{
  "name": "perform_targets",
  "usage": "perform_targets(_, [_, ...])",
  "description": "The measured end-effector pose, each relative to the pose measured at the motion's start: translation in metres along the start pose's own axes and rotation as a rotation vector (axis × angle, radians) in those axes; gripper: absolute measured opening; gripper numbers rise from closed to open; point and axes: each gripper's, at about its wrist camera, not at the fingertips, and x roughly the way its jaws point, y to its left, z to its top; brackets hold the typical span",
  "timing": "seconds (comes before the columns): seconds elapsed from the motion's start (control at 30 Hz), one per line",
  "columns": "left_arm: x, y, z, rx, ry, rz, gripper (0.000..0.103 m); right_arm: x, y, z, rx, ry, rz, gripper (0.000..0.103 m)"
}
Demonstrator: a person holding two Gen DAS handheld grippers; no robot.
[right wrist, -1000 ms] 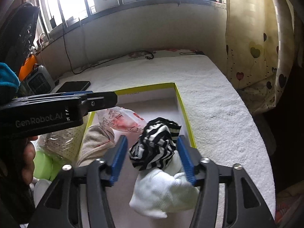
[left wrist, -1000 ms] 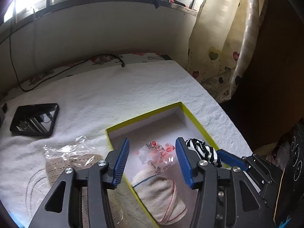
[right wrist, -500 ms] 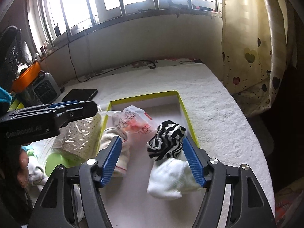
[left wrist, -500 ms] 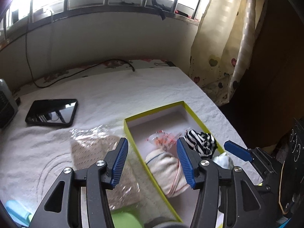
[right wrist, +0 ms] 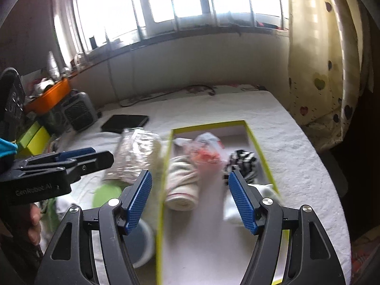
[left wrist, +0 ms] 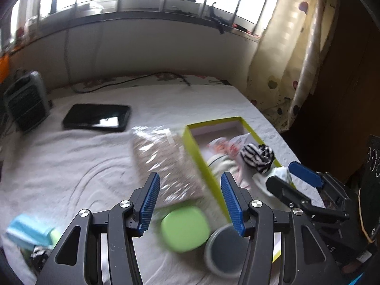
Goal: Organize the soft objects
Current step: 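Withdraw both tools from the box back toward the clothing pile, then grasp the black-and-white striped sock with the right tool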
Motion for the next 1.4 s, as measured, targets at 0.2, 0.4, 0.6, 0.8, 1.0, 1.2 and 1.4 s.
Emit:
perform_targets(0.2, [-0.030, 0.028, -0.020, -0.059, -0.036, 0.034, 0.053, -0.007, 0.034, -0.007, -0.040, -0.004, 0.068, 0.068])
perform_targets(0.4, [-0.060, 0.056, -0.039, -0.089, -0.069, 0.084, 0.054, -0.004, 0.066, -0.014, -0.081, 0.006, 0.127, 0.068])
perform_targets(0.6, [-0.083, 0.084, -0.056, -0.137, -0.095, 0.114, 0.055, -0.001, 0.093, -0.020, -0.125, 0.021, 0.180, 0.068])
perform_targets(0.8, [-0.099, 0.115, -0.073, -0.204, -0.110, 0.153, 0.055, 0.004, 0.121, -0.029, -0.172, 0.043, 0.235, 0.068])
perform_targets(1.0, [-0.124, 0.146, -0.092, -0.304, -0.152, 0.187, 0.056, 0.011, 0.152, -0.038, -0.213, 0.073, 0.300, 0.068])
perform_targets(1.2, [-0.137, 0.169, -0.105, -0.374, -0.175, 0.218, 0.056, 0.017, 0.183, -0.045, -0.276, 0.088, 0.359, 0.068])
perform_targets(1.4, [-0.143, 0.191, -0.126, -0.436, -0.171, 0.263, 0.056, 0.025, 0.213, -0.048, -0.333, 0.094, 0.410, 0.068])
